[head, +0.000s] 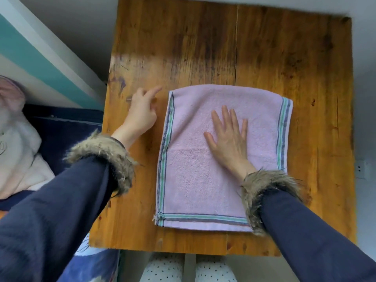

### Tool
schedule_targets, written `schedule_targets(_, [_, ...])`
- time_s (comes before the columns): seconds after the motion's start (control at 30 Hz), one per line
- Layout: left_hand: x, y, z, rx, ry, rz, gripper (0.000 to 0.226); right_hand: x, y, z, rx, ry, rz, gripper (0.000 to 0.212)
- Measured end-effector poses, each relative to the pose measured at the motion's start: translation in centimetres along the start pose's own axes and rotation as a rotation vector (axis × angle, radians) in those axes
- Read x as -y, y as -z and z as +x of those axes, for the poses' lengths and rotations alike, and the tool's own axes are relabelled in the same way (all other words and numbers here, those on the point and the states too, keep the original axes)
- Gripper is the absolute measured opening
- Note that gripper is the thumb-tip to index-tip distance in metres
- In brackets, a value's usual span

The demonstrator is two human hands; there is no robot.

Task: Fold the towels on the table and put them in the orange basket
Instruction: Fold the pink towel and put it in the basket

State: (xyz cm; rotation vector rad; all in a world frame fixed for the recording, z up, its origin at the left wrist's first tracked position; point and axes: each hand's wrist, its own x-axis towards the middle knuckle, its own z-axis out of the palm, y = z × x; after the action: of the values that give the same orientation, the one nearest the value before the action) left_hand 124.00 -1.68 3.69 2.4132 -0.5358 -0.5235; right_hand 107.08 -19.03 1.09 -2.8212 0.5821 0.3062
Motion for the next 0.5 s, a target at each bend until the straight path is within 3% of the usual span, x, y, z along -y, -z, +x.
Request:
schedule_targets(0.1, [0.5, -0.6, 2.7, 0.084, -0.156, 0.124, 0.059, -0.4, -1.3, 0.0, -0.033, -0.009, -0.054, 0.063])
schedule_targets(0.23, [0.3, -0.6, 4.6, 0.099, -0.264, 0.054, 0.021, -0.2, -1.7, 0.0, -0.068, -0.023, -0.060, 0.064])
schedule_targets(0.3, [-0.5, -0.1, 5.1, 0.160, -0.210, -0.155, 0.010, -0.1, -1.6, 0.1, -0.057, -0.026, -0.065, 0.064])
schedule_targets(0.37, [-1.1, 0.6, 5.3, 0.245, -0.120, -0.351, 0.021, -0.2, -1.7, 0.0, -0.057, -0.029, -0.065, 0.063])
schedule_targets(0.5, [-1.4, 2.0, 6.0, 0.446, -0.052, -0.371, 0.021, -0.2, -1.7, 0.0, -0.077, -0.028, -0.041, 0.062])
